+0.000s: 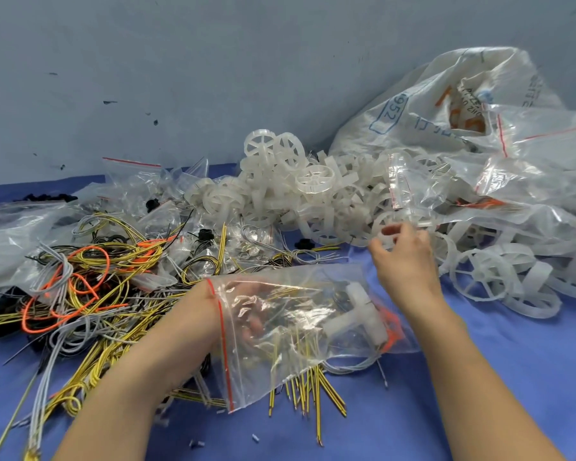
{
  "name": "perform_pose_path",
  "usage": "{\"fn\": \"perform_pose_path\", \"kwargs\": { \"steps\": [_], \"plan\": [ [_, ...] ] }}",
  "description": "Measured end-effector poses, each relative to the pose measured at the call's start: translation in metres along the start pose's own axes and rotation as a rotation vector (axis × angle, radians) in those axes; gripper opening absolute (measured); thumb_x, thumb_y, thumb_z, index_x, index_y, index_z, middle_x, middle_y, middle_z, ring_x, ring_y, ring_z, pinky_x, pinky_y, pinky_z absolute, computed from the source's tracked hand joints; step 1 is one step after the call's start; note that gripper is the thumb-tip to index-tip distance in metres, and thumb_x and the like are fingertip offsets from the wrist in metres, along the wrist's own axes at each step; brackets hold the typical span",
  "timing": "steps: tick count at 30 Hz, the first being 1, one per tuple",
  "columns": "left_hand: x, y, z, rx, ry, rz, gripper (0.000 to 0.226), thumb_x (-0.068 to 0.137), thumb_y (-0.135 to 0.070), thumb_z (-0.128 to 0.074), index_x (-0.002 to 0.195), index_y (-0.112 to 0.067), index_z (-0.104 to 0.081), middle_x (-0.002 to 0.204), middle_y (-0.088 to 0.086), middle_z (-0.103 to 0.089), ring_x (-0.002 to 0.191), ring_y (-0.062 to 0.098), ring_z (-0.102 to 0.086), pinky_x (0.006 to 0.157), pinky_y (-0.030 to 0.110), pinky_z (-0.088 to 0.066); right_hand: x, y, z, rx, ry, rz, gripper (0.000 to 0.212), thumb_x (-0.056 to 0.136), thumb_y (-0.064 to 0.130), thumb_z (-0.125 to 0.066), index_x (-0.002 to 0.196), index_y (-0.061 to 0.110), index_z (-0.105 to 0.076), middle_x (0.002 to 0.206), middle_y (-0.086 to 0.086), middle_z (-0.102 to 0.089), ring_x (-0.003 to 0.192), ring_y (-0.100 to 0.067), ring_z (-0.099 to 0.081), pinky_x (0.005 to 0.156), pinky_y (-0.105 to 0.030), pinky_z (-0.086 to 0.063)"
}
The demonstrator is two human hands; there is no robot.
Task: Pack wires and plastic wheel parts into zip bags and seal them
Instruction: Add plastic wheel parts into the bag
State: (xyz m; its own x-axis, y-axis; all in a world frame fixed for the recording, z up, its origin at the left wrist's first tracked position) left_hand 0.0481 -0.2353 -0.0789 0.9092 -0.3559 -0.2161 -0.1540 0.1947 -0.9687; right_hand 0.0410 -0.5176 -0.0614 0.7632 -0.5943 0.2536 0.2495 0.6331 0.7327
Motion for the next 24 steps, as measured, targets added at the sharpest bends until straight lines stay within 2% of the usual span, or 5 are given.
{"fn": "perform_pose_path", "kwargs": {
  "steps": [3,7,14,19,24],
  "plan": [
    [0.001,0.001,0.011,-0.099,-0.018,-0.006,0.031,0.094,-0.003,-0.051,0.095,-0.019,-0.078,0.067,0.005,-0.065,0.050,0.011,-0.055,0.044,0.022,-0.049,0.004,-0.013,-0.008,-0.036,-0.044,-0.065,0.033,0.092,0.035,-0.061,0.114,0.014,-0.048,0.120,-0.009,-0.036,0.089,-0.031,-0.051,0.074,-0.035,-0.040],
    [-0.003,0.001,0.029,-0.086,-0.081,0.083,0.028,0.090,-0.026,-0.058,0.067,-0.011,-0.065,0.052,0.002,-0.050,0.035,0.010,-0.037,0.031,0.013,-0.026,0.003,-0.025,-0.017,-0.037,-0.098,-0.159,0.042,0.089,0.042,-0.068,0.102,0.012,-0.040,0.132,-0.018,-0.035,0.079,-0.026,-0.040,0.072,-0.035,-0.037],
    [-0.012,-0.013,0.053,-0.183,-0.264,0.017,0.020,0.095,-0.021,-0.042,0.079,-0.014,-0.051,0.050,-0.003,-0.042,0.036,0.009,-0.033,0.030,0.012,-0.021,0.008,-0.030,-0.022,0.032,-0.225,-0.179,0.052,0.085,0.042,-0.073,0.112,0.011,-0.040,0.132,-0.020,-0.037,0.084,-0.038,-0.053,0.069,-0.038,-0.038],
    [-0.011,-0.013,0.054,-0.175,-0.312,-0.025,0.019,0.092,-0.021,-0.043,0.076,-0.016,-0.053,0.049,-0.005,-0.044,0.036,0.010,-0.034,0.033,0.014,-0.021,0.007,-0.029,-0.023,0.108,-0.262,-0.217,0.079,0.080,0.037,-0.077,0.135,0.009,-0.028,0.138,-0.024,-0.034,0.100,-0.043,-0.055,0.073,-0.039,-0.036],
    [-0.006,-0.013,0.059,-0.198,-0.353,-0.068,0.017,0.088,-0.022,-0.047,0.074,-0.017,-0.056,0.051,-0.004,-0.047,0.036,0.010,-0.036,0.032,0.014,-0.023,0.001,-0.023,-0.021,0.065,-0.201,-0.271,0.086,0.075,0.052,-0.071,0.133,0.003,-0.030,0.129,-0.022,-0.034,0.081,-0.035,-0.047,0.069,-0.037,-0.040]
  ]
}}
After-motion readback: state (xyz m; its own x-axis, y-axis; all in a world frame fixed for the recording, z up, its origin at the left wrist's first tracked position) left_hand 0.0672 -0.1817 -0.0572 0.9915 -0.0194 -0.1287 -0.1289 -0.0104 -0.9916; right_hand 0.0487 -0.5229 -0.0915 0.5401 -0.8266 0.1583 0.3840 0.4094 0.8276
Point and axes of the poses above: each hand's wrist, its own x-axis towards the middle knuckle, its own z-axis out of the back of the hand, y = z × x, the point moved 6 cm from there along x, towards the middle knuckle
